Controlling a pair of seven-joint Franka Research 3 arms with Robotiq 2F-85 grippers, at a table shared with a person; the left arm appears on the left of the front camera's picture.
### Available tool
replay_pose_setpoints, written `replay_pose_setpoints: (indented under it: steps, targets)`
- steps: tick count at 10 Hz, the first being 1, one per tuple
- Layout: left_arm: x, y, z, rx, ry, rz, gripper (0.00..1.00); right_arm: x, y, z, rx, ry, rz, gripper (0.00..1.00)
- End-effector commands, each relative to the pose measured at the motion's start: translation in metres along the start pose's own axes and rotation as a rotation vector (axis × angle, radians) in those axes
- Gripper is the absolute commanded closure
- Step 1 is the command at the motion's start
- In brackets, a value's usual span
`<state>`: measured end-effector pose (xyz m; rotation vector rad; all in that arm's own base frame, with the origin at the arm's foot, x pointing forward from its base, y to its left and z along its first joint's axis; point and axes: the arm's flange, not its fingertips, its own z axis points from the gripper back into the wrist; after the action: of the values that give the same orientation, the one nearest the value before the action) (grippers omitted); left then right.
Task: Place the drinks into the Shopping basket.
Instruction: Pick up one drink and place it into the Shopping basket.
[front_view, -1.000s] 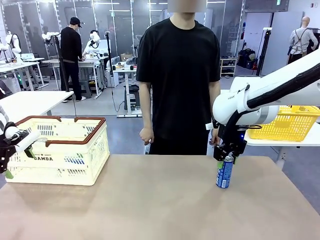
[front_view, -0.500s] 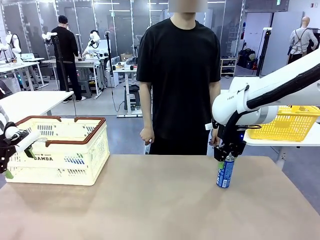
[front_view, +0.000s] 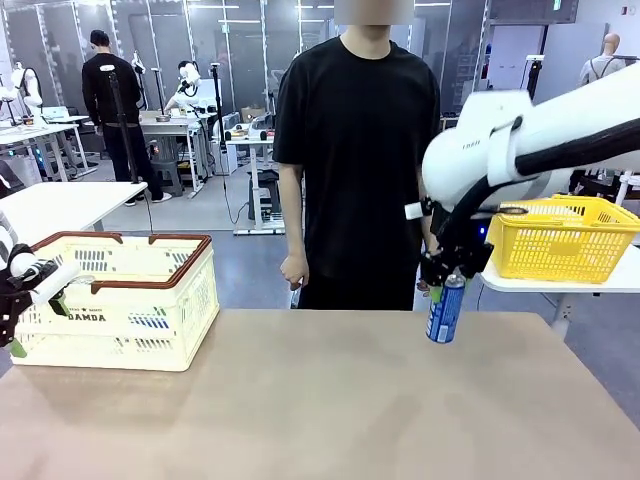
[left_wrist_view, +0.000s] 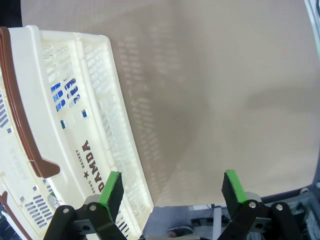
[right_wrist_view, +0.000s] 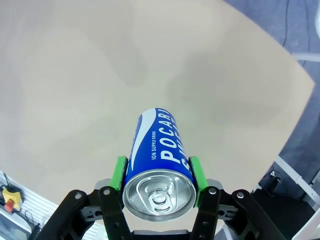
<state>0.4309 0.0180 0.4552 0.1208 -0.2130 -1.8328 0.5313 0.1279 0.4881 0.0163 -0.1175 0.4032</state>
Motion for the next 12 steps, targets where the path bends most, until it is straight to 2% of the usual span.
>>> replay_pose_setpoints:
  steps: [1,3,7,12]
  targets:
    - [0.001,-0.004,0.000,0.000,0.004,0.005,0.00,-0.018,0.016,0.035,-0.056,-0.019,-0.017,0.77]
    - [0.001,-0.004,0.000,0.000,0.004,0.005,0.00,-0.028,0.030,0.057,-0.058,-0.042,0.002,0.77]
    - [0.001,-0.004,0.000,0.000,0.004,0.005,0.00,-0.036,0.057,0.059,-0.041,-0.081,0.034,0.77]
    - [0.001,-0.004,0.000,0.000,0.004,0.005,0.00,-0.008,0.155,0.015,-0.023,-0.066,0.296,0.77]
